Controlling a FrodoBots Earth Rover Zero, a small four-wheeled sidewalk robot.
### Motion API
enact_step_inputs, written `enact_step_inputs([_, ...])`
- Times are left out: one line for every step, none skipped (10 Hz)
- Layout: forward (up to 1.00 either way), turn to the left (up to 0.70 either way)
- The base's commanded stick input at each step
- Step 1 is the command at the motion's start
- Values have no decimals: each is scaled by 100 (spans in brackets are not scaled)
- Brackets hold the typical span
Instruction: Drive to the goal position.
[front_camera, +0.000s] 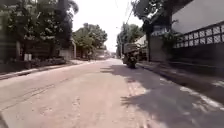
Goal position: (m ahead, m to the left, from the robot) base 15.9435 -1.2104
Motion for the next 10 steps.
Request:
enact_step_inputs([100,0])
enact_step_inputs([100,0])
enact_step_inputs([100,0])
enact_step_inputs([100,0])
enact_step_inputs([100,0])
enact_step_inputs([100,0])
enact_step_inputs([100,0])
enact_step_inputs([100,0])
enact_step_inputs([100,0])
enact_step_inputs([100,0])
